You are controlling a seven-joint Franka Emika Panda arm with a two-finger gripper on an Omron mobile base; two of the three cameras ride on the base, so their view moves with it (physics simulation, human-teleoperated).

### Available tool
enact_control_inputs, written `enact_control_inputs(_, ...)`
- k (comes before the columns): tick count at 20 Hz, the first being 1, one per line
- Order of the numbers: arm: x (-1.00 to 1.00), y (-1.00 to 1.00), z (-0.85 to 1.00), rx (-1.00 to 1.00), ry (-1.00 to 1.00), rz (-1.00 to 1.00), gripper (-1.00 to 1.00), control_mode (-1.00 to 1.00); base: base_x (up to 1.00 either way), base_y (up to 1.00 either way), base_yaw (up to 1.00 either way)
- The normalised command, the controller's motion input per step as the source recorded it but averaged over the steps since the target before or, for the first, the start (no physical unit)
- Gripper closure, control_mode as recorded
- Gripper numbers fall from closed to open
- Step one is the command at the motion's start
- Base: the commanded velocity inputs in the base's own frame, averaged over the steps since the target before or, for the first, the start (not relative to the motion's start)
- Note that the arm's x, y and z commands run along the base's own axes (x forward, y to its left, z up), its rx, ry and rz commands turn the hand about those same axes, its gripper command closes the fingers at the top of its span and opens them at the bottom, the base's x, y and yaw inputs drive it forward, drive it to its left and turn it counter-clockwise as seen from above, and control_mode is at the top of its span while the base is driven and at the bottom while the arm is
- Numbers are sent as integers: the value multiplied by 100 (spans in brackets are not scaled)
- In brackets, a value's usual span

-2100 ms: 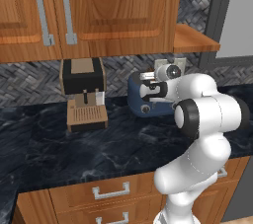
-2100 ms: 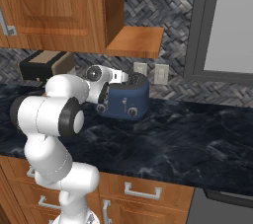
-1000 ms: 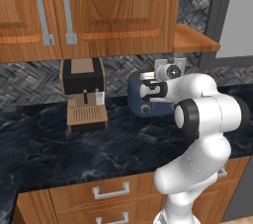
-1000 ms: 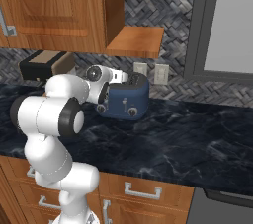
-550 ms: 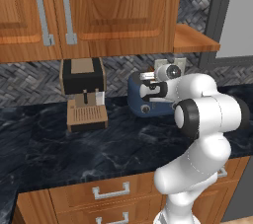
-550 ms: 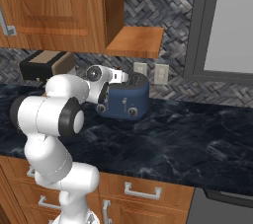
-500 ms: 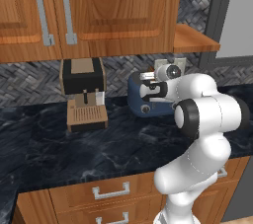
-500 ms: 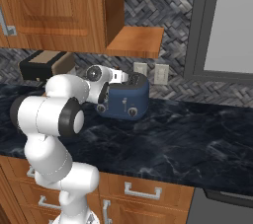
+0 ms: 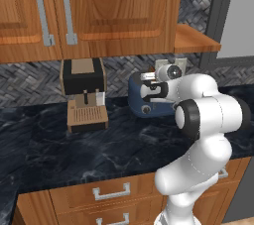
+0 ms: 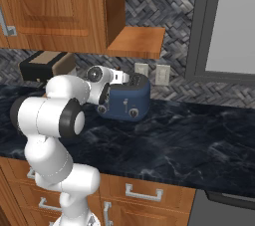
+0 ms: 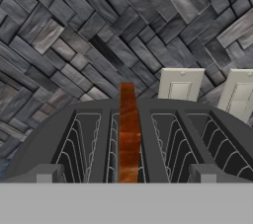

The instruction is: Start the toaster. Once the lever pops up, take the bread to the plate on the dining counter.

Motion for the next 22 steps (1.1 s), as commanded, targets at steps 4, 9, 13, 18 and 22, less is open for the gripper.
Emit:
enact_control_inputs(4,0,0,0,0,0,0,-100,-100,0,0,0)
enact_control_inputs(9,0,0,0,0,0,0,-100,-100,0,0,0)
enact_control_inputs(13,0,0,0,0,0,0,-100,-100,0,0,0)
enact_control_inputs(18,0,0,0,0,0,0,-100,-100,0,0,0)
enact_control_inputs(22,0,0,0,0,0,0,-100,-100,0,0,0)
